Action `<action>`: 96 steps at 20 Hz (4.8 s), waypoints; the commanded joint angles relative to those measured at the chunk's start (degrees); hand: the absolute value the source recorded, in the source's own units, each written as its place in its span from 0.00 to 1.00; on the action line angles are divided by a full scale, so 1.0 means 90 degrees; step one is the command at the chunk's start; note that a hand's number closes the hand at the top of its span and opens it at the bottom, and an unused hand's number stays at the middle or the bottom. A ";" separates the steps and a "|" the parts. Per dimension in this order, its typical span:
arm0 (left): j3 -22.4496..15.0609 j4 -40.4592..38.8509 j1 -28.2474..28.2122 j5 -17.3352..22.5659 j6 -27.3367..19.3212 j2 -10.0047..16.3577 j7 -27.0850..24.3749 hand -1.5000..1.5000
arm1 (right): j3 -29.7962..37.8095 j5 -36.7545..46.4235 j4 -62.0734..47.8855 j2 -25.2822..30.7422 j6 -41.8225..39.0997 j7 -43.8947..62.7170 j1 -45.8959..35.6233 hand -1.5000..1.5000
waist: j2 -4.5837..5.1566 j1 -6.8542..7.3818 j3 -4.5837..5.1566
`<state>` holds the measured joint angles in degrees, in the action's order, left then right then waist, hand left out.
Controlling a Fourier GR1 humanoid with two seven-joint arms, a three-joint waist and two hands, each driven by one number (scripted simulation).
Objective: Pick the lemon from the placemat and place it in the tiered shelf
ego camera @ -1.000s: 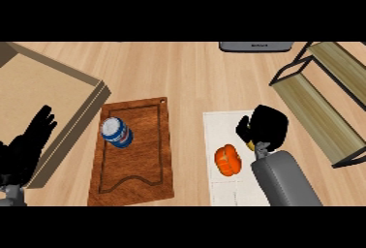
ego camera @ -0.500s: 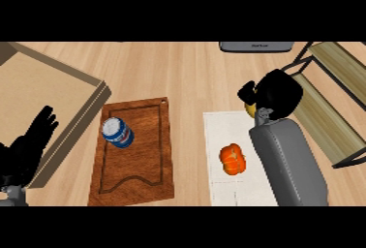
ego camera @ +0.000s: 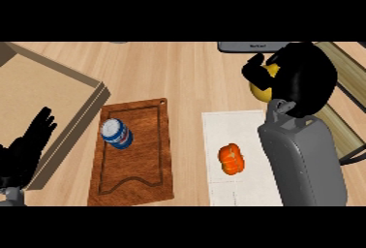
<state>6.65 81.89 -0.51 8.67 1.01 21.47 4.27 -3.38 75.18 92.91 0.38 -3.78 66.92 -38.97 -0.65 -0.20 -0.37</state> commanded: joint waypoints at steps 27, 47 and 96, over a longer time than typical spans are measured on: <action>0.0047 0.0207 -0.0017 -0.0183 -0.0001 -0.0107 0.0388 0.50 | 0.2142 0.2483 0.0437 0.0599 -0.3168 -0.0057 -0.2779 1.00 | 0.0041 0.0007 0.0044; 0.0122 0.0057 -0.0050 -0.0346 0.0172 -0.0358 0.0206 0.50 | 0.3829 0.1723 -0.0472 0.1822 -0.1849 -0.1387 -0.1485 1.00 | 0.0074 0.0042 0.0041; 0.0962 -0.0081 -0.0566 -0.0351 0.0298 -0.0261 0.0230 0.50 | 0.5724 -0.1049 0.5753 0.2446 -0.4944 -0.0201 -0.1518 0.00 | -0.0309 -0.0744 0.0076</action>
<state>14.11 83.28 -4.25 4.86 3.49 18.92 6.00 45.98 69.82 136.10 21.78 -34.90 57.31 -50.36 -2.82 -5.20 -0.04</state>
